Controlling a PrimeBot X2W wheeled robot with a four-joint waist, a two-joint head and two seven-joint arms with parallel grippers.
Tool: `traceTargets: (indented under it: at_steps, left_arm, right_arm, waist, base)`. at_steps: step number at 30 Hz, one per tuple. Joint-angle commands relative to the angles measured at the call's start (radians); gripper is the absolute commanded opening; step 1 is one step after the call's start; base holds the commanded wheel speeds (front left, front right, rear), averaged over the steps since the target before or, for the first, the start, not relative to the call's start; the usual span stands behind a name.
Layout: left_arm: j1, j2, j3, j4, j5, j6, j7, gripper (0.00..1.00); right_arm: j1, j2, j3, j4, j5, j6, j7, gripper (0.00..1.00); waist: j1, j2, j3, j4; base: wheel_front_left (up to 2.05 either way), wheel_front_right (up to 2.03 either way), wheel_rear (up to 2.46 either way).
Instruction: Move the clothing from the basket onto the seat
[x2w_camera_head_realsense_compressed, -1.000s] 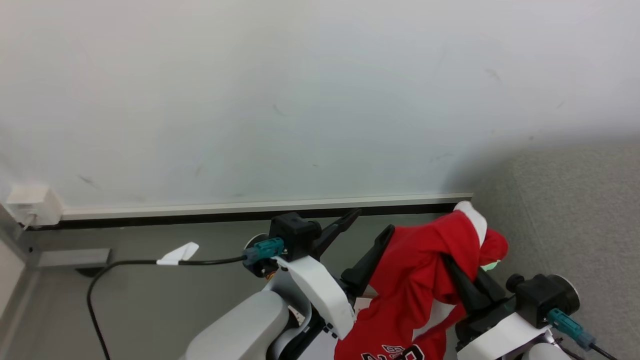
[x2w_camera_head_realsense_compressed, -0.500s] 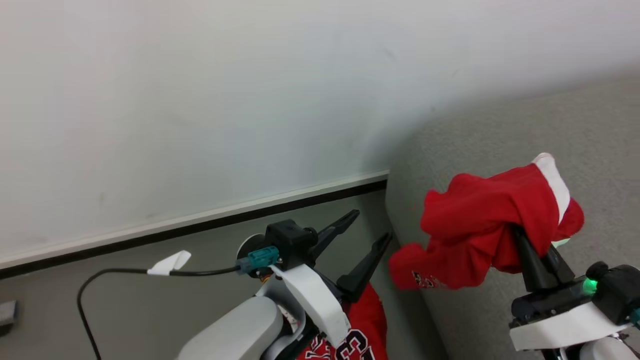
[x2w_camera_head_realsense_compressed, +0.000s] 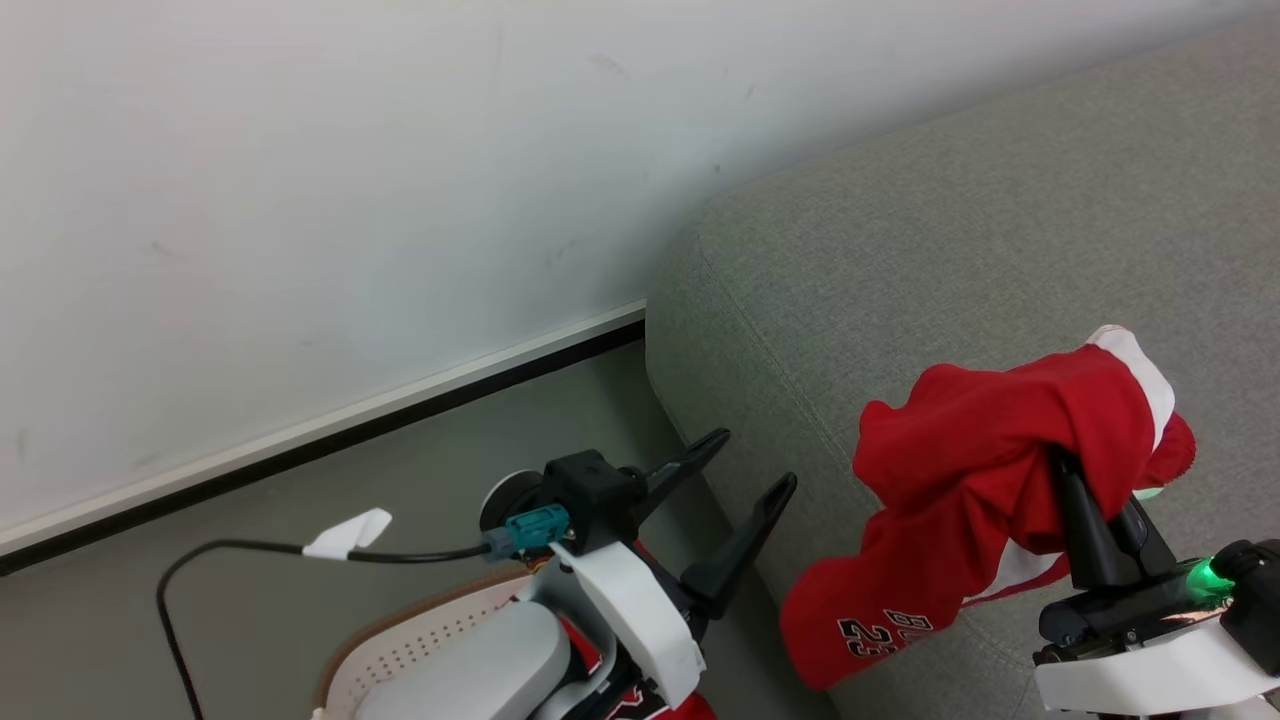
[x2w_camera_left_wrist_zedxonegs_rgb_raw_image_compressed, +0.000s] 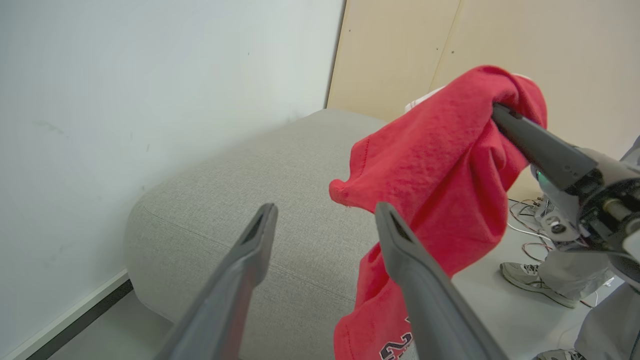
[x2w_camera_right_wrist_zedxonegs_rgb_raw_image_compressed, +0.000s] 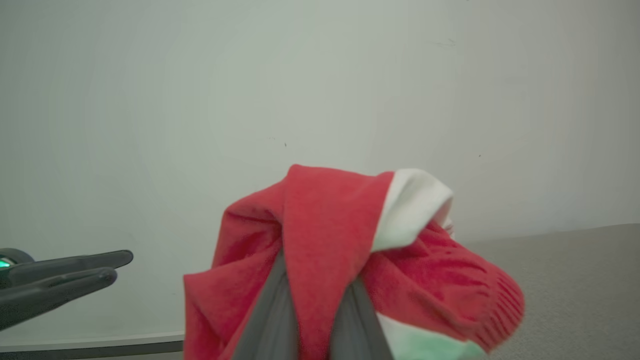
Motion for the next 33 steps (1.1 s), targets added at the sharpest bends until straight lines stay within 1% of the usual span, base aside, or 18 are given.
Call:
traceTargets:
  at_steps: [1, 6, 11, 15, 16, 18, 20, 27, 33]
  left_arm:
    - [0.003, 0.011, -0.002, -0.003, 0.010, 0.000, 0.001, 1.00]
    - [-0.007, 0.016, -0.007, -0.016, 0.017, -0.005, -0.002, 1.00]
    - [-0.013, 0.040, -0.012, -0.031, 0.025, -0.007, 0.009, 1.00]
    - [-0.027, 0.063, -0.020, -0.063, 0.034, -0.010, 0.032, 1.00]
    - [-0.031, 0.073, -0.021, -0.070, 0.036, -0.011, 0.037, 1.00]
    - [-0.043, 0.092, -0.023, -0.096, 0.038, -0.012, 0.051, 1.00]
    - [-0.056, 0.109, -0.027, -0.128, 0.048, -0.016, 0.067, 1.00]
    - [-0.093, 0.197, -0.024, -0.231, 0.082, -0.030, 0.098, 1.00]
    - [-0.121, 0.247, -0.012, -0.290, 0.096, -0.040, 0.100, 1.00]
  right_arm:
    - [0.011, 0.002, -0.005, -0.011, -0.009, -0.002, 0.000, 0.00]
    - [-0.001, 0.009, -0.018, -0.021, -0.016, -0.002, 0.000, 0.00]
    - [-0.067, 0.013, -0.036, -0.019, -0.019, -0.002, 0.000, 0.00]
    - [-0.155, -0.007, -0.059, 0.015, 0.011, -0.002, 0.004, 0.00]
    - [-0.181, -0.021, -0.066, 0.026, 0.007, -0.002, 0.008, 0.00]
    - [-0.233, -0.031, -0.086, 0.038, 0.013, -0.002, 0.015, 0.00]
    - [-0.282, -0.059, -0.110, 0.046, 0.004, -0.002, 0.037, 0.00]
    - [-0.452, -0.115, -0.252, 0.078, 0.013, -0.002, 0.117, 0.00]
    - [-0.550, -0.144, -0.412, 0.108, -0.011, -0.002, 0.185, 0.00]
  waist:
    - [0.0000, -0.0001, 0.012, -0.008]
    - [0.0000, -0.0001, 0.034, 0.000]
    - [0.0000, -0.0001, 0.076, 0.013]
    - [0.0000, -0.0001, 0.133, 0.036]
    - [0.0000, -0.0001, 0.149, 0.043]
    - [0.0000, -0.0001, 0.192, 0.061]
    - [0.0000, -0.0001, 0.245, 0.085]
    - [0.0000, -0.0001, 0.423, 0.160]
    - [0.0000, -0.0001, 0.537, 0.223]
  base:
    - [0.00, 0.00, 0.00]
    - [0.00, 0.00, 0.00]
    - [0.00, 0.00, 0.00]
    - [0.00, 0.00, 0.00]
    - [0.00, 0.00, 0.00]
    - [0.00, 0.00, 0.00]
    - [0.00, 0.00, 0.00]
    - [0.00, 0.00, 0.00]
    - [0.00, 0.00, 0.00]
